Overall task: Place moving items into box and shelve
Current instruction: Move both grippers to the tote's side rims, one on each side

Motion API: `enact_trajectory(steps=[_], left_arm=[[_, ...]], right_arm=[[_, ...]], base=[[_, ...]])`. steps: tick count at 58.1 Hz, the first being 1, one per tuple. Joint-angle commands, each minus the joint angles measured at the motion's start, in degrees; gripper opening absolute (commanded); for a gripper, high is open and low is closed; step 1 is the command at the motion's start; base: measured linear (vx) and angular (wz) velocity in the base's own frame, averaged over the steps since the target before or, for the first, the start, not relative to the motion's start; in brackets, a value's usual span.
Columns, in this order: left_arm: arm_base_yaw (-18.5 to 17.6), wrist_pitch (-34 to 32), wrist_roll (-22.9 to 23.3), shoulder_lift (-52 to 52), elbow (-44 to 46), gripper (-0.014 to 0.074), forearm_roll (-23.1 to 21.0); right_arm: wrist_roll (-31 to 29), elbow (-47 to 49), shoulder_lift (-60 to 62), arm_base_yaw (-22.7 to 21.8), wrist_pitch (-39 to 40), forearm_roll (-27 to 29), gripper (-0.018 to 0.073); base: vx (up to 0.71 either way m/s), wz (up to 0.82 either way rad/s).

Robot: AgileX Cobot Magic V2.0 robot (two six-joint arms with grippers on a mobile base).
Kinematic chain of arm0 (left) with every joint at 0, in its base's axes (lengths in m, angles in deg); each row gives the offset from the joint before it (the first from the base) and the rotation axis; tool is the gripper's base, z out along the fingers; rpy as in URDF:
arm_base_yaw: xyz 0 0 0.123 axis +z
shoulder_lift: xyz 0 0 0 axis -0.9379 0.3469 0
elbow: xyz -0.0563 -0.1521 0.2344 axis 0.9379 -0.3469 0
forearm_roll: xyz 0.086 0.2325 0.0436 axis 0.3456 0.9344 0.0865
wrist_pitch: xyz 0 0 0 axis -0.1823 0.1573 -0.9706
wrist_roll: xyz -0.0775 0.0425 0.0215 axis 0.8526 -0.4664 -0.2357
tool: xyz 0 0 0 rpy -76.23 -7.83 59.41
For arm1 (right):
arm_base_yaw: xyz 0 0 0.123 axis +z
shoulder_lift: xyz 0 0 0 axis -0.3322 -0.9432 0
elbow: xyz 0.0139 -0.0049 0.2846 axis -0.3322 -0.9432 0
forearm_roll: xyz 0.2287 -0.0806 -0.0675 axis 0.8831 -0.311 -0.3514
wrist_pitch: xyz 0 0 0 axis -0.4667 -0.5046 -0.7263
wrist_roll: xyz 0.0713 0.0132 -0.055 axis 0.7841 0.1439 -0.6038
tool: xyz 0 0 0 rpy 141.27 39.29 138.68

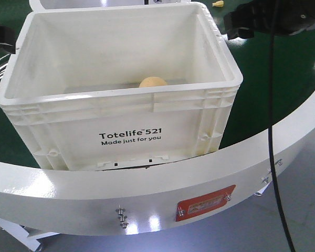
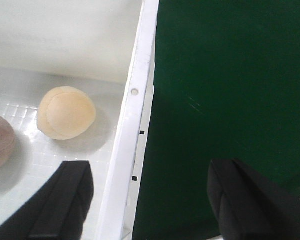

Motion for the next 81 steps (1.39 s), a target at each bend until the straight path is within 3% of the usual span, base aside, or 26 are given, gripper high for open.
enact_trajectory(steps=[1,9,19,65,73,81], left_arm=[[-0.24,0.06,0.83,1.71,5.39,0.0517,0.27],[-0.24,5.59,2.61,7.16,10.09,0.0517,0.35],[-0.24,6.50,4.18,11.78,11.01,0.0517,0.80],[-0.24,9.76,5.11,15.18,10.96,0.0517,0.80],[-0.24,10.69,5.11,15.18,10.96,0.0507,0.85],[-0.24,10.76,5.11,15.18,10.96,0.0441,0.85]], right_arm=[[-1.28,5.72,-1.75,-0.31,-0.08,-0.24,0.0522],[-0.92,12.03,-7.83,-0.31,-3.92,0.83,0.0522],[0.39,16.31,-13.33,-0.38,-7.10,0.71,0.0522],[3.43,16.32,-18.51,-0.38,-10.34,0.74,0.0522],[3.43,16.32,-18.51,-0.38,-11.38,0.94,0.0489],[3.30,16.32,-18.51,-0.38,-11.32,1.10,0.0407]], base=[[0.00,0.00],[0.00,0.00],[0.00,0.00],[0.00,0.00],[0.00,0.00],[0.00,0.00]])
